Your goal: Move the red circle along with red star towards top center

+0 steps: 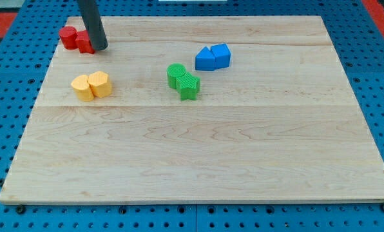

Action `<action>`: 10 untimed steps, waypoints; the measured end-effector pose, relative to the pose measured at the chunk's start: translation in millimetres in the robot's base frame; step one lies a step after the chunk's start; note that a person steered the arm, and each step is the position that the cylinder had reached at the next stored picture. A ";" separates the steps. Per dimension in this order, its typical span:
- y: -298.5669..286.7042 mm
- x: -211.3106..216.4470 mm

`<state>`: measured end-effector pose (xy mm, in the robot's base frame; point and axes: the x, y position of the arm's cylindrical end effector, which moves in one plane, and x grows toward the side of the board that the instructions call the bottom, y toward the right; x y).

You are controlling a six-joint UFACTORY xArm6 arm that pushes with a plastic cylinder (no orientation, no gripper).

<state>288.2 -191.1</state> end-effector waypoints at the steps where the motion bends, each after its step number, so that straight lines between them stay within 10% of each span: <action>1: 1.6 0.0; 10: 86.5 36.0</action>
<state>324.2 -104.7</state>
